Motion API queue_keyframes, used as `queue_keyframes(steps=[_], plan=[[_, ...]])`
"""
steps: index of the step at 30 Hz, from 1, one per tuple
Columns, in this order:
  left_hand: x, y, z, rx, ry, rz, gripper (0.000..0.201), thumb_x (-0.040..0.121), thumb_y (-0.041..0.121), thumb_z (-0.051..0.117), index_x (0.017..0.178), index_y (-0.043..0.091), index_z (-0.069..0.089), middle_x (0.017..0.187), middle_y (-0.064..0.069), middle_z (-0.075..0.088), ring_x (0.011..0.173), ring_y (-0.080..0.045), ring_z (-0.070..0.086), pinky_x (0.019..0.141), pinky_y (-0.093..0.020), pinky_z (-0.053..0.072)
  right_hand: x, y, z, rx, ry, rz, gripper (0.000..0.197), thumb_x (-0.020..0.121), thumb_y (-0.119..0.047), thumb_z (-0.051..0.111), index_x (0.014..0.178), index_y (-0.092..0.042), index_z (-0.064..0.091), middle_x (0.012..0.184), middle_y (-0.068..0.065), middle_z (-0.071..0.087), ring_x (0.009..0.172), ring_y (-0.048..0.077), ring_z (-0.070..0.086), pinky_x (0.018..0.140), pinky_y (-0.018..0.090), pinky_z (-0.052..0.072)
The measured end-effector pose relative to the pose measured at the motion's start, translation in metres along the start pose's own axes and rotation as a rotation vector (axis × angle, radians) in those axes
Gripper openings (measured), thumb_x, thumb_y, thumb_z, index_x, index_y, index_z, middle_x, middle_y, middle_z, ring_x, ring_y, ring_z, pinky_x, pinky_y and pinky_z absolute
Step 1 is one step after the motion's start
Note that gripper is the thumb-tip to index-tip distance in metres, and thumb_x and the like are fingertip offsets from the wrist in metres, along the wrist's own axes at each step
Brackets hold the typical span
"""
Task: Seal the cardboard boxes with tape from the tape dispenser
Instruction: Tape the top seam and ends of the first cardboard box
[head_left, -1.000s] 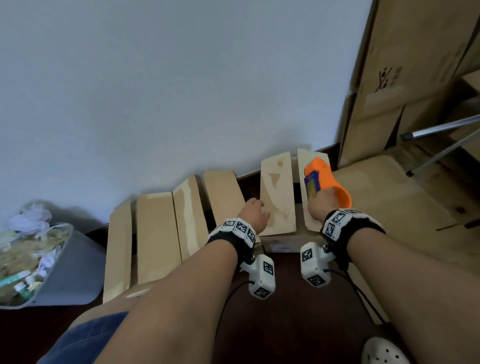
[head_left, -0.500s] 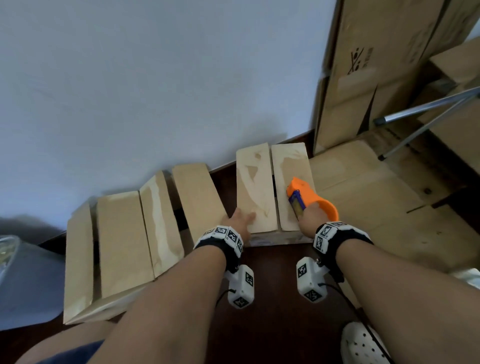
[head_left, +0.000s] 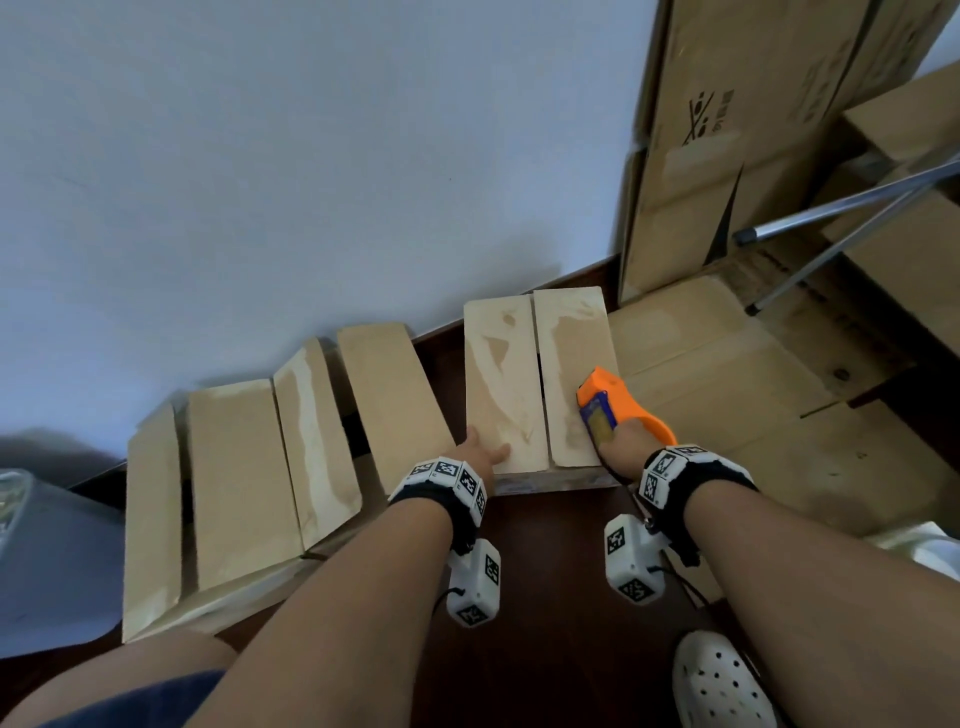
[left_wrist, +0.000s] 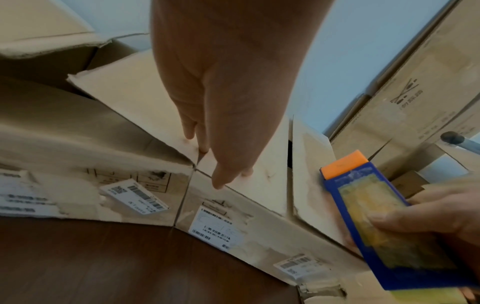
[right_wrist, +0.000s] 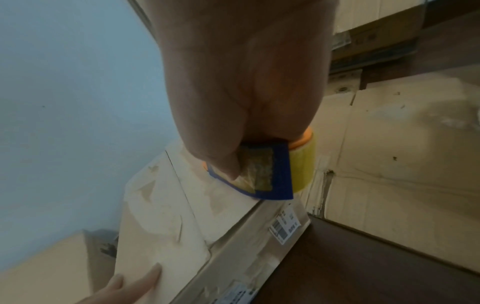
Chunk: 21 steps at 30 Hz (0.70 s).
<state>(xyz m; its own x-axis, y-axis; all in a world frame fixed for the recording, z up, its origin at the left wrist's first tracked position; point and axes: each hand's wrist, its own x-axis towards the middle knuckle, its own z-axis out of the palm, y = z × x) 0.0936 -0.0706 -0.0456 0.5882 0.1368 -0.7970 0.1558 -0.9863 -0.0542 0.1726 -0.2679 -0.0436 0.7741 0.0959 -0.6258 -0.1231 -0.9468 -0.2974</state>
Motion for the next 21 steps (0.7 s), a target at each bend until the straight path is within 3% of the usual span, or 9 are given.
queue_keyframes(steps=[3, 5, 7, 9, 11, 13, 15, 18, 21], plan=[[-0.004, -0.003, 0.003, 0.035, 0.004, 0.02, 0.072, 0.099, 0.02, 0.048, 0.15, 0.044, 0.004, 0.159, -0.009, -0.018, 0.138, -0.034, 0.031, 0.104, -0.034, 0.04, -0.009, 0.007, 0.009, 0.026, -0.022, 0.0, 0.019, 0.094, -0.019, 0.05, 0.105, -0.003, 0.052, 0.087, 0.013, 0.061, 0.07, 0.023, 0.056, 0.059, 0.026, 0.042], [-0.008, -0.005, 0.008, 0.045, 0.007, 0.025, 0.069, 0.1, 0.024, 0.048, 0.15, 0.046, 0.006, 0.159, -0.008, -0.017, 0.139, -0.035, 0.029, 0.106, -0.034, 0.037, -0.019, 0.012, 0.015, 0.038, -0.057, -0.001, 0.011, 0.093, -0.02, 0.049, 0.086, -0.012, 0.052, 0.088, 0.008, 0.057, 0.077, 0.02, 0.055, 0.066, 0.027, 0.042], [-0.013, -0.009, 0.018, 0.06, 0.008, 0.034, 0.068, 0.1, 0.028, 0.049, 0.148, 0.05, 0.007, 0.159, -0.006, -0.018, 0.14, -0.035, 0.028, 0.108, -0.035, 0.036, -0.03, 0.017, 0.019, 0.017, -0.102, -0.023, 0.028, 0.093, -0.02, 0.047, 0.067, -0.022, 0.037, 0.098, 0.005, 0.047, 0.091, 0.016, 0.043, 0.078, 0.028, 0.036], [-0.019, -0.012, 0.029, 0.077, 0.003, 0.042, 0.068, 0.099, 0.032, 0.05, 0.147, 0.052, 0.007, 0.159, -0.005, -0.019, 0.139, -0.036, 0.029, 0.109, -0.036, 0.035, -0.042, 0.022, 0.025, 0.032, -0.116, -0.016, 0.028, 0.092, -0.018, 0.047, 0.066, -0.023, 0.037, 0.096, 0.006, 0.047, 0.089, 0.017, 0.043, 0.078, 0.028, 0.036], [-0.025, -0.015, 0.039, 0.098, 0.016, 0.041, 0.066, 0.098, 0.035, 0.049, 0.147, 0.052, 0.007, 0.159, -0.004, -0.016, 0.138, -0.036, 0.031, 0.11, -0.038, 0.036, -0.057, 0.025, 0.03, 0.11, -0.084, 0.015, 0.007, 0.085, -0.016, 0.053, 0.079, -0.015, 0.051, 0.079, 0.008, 0.054, 0.07, 0.022, 0.051, 0.062, 0.028, 0.041], [-0.032, -0.017, 0.048, 0.138, 0.044, 0.042, 0.063, 0.099, 0.04, 0.045, 0.148, 0.05, 0.006, 0.16, -0.005, -0.013, 0.14, -0.034, 0.028, 0.113, -0.044, 0.031, -0.067, 0.028, 0.035, 0.164, -0.044, -0.005, 0.009, 0.078, -0.015, 0.056, 0.086, -0.014, 0.053, 0.069, 0.009, 0.055, 0.059, 0.024, 0.052, 0.052, 0.026, 0.04], [-0.039, -0.02, 0.057, 0.186, 0.067, 0.069, 0.062, 0.1, 0.043, 0.042, 0.15, 0.044, 0.006, 0.16, -0.007, -0.009, 0.143, -0.031, 0.023, 0.115, -0.047, 0.024, -0.071, 0.034, 0.042, 0.164, -0.078, -0.055, 0.018, 0.073, -0.023, 0.055, 0.09, -0.02, 0.051, 0.08, 0.006, 0.057, 0.07, 0.024, 0.054, 0.062, 0.028, 0.046], [-0.046, -0.022, 0.069, 0.196, 0.109, 0.071, 0.061, 0.098, 0.04, 0.045, 0.15, 0.04, 0.012, 0.158, -0.007, 0.003, 0.14, -0.03, 0.026, 0.113, -0.046, 0.027, -0.082, 0.043, 0.053, 0.241, -0.093, -0.207, 0.049, 0.076, -0.035, 0.057, 0.12, -0.048, 0.041, 0.11, -0.007, 0.054, 0.101, 0.022, 0.058, 0.081, 0.031, 0.046], [-0.058, -0.018, 0.079, 0.056, 0.253, 0.083, 0.054, 0.095, 0.031, 0.051, 0.145, 0.026, 0.032, 0.152, -0.008, 0.02, 0.134, -0.028, 0.035, 0.109, -0.042, 0.033, -0.119, 0.038, 0.051, 0.139, -0.162, -0.269, 0.058, 0.086, -0.022, 0.057, 0.136, -0.04, 0.033, 0.11, -0.011, 0.045, 0.099, 0.015, 0.049, 0.081, 0.027, 0.04]])
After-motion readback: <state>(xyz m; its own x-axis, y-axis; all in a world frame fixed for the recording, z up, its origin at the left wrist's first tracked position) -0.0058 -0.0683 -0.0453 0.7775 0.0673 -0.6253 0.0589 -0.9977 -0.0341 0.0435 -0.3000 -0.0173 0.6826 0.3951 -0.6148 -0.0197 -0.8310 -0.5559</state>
